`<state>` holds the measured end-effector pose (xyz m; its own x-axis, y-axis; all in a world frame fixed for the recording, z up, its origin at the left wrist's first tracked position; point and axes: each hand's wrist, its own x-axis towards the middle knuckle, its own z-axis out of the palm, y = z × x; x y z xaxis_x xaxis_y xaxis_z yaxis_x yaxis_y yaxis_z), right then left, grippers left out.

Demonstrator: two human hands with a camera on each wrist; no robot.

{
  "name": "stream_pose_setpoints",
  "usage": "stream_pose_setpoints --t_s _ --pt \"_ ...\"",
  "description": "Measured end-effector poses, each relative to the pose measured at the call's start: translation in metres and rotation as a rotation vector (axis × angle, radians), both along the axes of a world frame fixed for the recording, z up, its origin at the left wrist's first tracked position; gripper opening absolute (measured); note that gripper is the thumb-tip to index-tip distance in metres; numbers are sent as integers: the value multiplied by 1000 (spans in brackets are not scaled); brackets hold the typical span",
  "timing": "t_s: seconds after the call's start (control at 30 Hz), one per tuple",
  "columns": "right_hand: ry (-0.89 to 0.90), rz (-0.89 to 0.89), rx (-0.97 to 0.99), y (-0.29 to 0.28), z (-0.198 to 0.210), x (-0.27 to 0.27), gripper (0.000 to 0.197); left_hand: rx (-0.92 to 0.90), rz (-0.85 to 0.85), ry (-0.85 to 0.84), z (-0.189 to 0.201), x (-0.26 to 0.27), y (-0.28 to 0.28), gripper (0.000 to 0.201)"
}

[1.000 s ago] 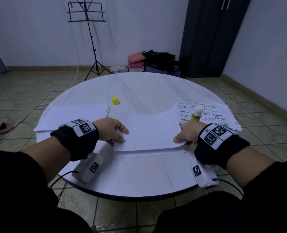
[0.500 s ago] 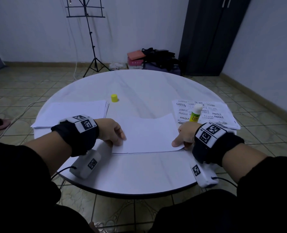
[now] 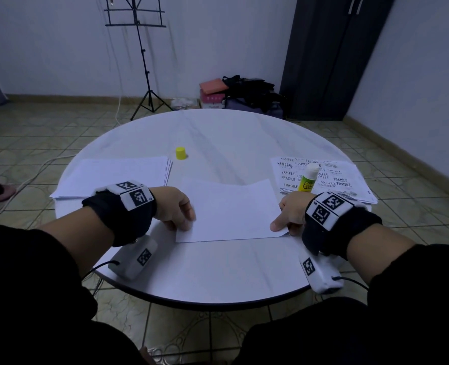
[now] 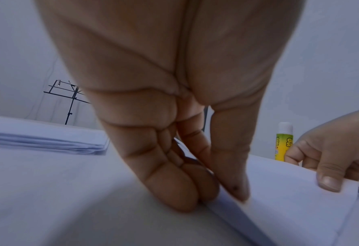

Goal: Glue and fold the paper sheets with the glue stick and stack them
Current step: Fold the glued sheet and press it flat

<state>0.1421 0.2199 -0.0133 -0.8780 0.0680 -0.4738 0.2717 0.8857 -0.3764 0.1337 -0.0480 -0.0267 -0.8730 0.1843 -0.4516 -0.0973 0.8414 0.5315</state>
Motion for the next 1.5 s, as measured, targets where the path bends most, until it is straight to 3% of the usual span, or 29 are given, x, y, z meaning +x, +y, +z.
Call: stream_pose_setpoints --t_s 0.47,0.77,0.93,1.07,1.5 --pt "13 2 -20 1 -3 -2 36 -74 -28 32 -1 -1 3 21" --pt "11 33 60 4 -7 -7 30 -129 -67 51 -1 0 5 21" --pt "8 14 20 9 -10 -10 39 -141 -70 58 0 0 5 20" --pt "-1 89 151 9 -11 -15 38 -142 -73 58 0 0 5 19" --pt "-5 195 244 11 -12 -20 42 -164 -80 54 -1 -2 4 18"
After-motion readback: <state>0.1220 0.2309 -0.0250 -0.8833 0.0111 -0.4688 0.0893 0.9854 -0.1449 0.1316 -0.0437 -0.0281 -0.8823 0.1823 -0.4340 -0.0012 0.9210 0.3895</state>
